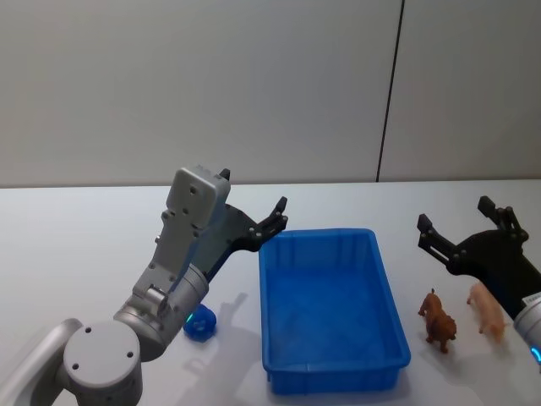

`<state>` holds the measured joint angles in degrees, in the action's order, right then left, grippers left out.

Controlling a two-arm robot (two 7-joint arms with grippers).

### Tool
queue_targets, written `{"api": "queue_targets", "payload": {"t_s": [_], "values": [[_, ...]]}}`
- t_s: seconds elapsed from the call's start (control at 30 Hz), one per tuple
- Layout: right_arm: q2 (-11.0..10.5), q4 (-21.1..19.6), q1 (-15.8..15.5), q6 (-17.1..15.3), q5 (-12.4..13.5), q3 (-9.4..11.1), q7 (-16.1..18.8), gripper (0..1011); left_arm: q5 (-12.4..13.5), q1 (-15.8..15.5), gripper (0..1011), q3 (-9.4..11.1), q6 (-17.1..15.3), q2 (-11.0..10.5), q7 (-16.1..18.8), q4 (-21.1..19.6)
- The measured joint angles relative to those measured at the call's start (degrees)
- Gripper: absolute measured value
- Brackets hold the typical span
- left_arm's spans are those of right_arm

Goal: Pick up the two dolls from the table and place them into the box.

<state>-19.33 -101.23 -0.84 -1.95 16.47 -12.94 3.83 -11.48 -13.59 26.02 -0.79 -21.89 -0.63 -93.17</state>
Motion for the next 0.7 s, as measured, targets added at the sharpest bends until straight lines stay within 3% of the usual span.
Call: {"api": "queue_targets", "payload": {"t_s": [0.7], "values": [[0.0,0.0,0.0,0.0,0.0,0.0,0.0,1001,0.0,0.0,1001,0.0,0.0,0.0,0.0,0.0]]}}
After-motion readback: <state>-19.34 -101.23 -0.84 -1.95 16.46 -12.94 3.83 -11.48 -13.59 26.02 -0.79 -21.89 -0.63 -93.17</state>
